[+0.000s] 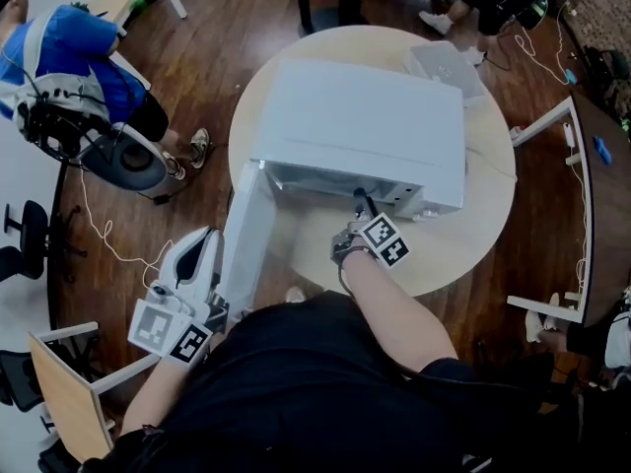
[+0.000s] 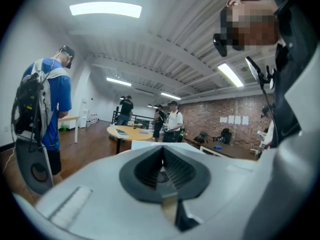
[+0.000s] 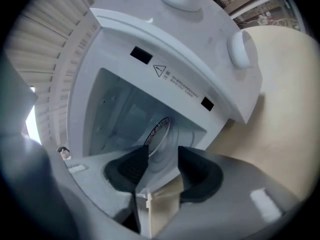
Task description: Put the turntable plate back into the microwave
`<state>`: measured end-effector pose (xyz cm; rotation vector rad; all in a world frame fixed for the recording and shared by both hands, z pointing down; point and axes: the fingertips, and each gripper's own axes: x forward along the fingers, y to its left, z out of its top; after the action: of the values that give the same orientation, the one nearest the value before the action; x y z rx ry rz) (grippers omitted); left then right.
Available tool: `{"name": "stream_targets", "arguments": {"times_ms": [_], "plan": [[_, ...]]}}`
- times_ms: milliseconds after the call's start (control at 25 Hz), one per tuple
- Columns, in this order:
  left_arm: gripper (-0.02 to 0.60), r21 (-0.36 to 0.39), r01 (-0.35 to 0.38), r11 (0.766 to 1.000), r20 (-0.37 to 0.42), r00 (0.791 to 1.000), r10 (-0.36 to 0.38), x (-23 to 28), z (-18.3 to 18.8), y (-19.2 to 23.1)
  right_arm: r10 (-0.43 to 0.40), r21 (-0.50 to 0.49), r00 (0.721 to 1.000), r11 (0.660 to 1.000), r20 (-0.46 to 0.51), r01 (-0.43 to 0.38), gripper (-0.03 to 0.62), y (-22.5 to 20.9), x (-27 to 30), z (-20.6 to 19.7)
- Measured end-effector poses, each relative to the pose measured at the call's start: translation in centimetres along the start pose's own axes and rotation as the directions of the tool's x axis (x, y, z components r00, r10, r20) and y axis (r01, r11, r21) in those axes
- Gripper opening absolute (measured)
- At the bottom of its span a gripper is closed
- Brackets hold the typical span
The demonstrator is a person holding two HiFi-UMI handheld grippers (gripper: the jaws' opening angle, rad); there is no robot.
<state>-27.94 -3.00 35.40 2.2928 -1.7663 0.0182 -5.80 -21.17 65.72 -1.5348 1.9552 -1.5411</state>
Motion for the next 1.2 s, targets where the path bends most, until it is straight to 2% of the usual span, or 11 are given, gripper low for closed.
{"name": "stream_targets", "arguments": {"times_ms": [80, 200, 360, 480, 680, 720, 880, 1000, 1080, 1120, 1200], "plan": [[0.005, -0.003, 0.037, 0.999, 0.005, 0.999, -0.037, 1.3, -0.2, -1.0, 0.026, -0.085, 1.0, 0.996, -0.017, -0.028, 0.179, 0.1, -0.8, 0.4], [0.005, -0.007, 0.103, 0.995, 0.008, 0.995, -0.103, 3.2, -0.4, -2.6, 0.07, -0.226, 0.997, 0.971, -0.022, -0.073, 0.179, 0.4, -2.6, 1.7], [0.005, 0.058, 0.167, 0.984, -0.013, 0.986, -0.166, 4.4, -0.2, -3.6, 0.064, -0.3, 0.998, 0.952, 0.02, -0.055, 0.179, 1.0, -5.6, 3.8], [0.005, 0.018, 0.187, 0.982, -0.011, 0.982, -0.187, 5.7, -0.9, -4.7, 0.076, -0.356, 0.997, 0.932, 0.018, -0.065, 0.156, 1.0, -7.0, 5.3], [0.005, -0.025, 0.236, 0.971, -0.001, 0.972, -0.236, 8.4, -1.7, -7.4, 0.135, -0.456, 0.991, 0.883, 0.022, -0.11, 0.155, 1.5, -9.1, 7.6], [0.005, -0.03, 0.246, 0.969, 0.0, 0.969, -0.246, 8.7, -1.9, -7.6, 0.146, -0.481, 0.989, 0.869, 0.025, -0.116, 0.134, 1.8, -9.5, 7.9], [0.005, -0.024, 0.26, 0.965, 0.004, 0.966, -0.26, 9.9, -3.1, -8.2, 0.199, -0.611, 0.98, 0.779, 0.027, -0.141, 0.089, 3.7, -10.9, 9.2], [0.005, 0.021, 0.257, 0.966, -0.007, 0.966, -0.257, 10.5, -4.7, -8.6, 0.242, -0.717, 0.97, 0.674, -0.01, -0.176, 0.004, 5.3, -12.4, 9.4], [0.005, 0.048, 0.264, 0.963, -0.025, 0.964, -0.263, 11.1, -6.3, -9.0, 0.249, -0.779, 0.968, 0.6, -0.033, -0.181, 0.003, 5.6, -13.8, 9.6], [0.005, 0.054, 0.27, 0.961, -0.036, 0.963, -0.269, 11.5, -7.0, -9.1, 0.244, -0.799, 0.969, 0.575, -0.035, -0.174, 0.003, 5.4, -14.3, 9.7], [0.005, 0.059, 0.279, 0.958, -0.059, 0.959, -0.276, 11.9, -8.3, -9.2, 0.227, -0.807, 0.973, 0.569, -0.031, -0.158, 0.002, 4.9, -14.8, 9.7]]}}
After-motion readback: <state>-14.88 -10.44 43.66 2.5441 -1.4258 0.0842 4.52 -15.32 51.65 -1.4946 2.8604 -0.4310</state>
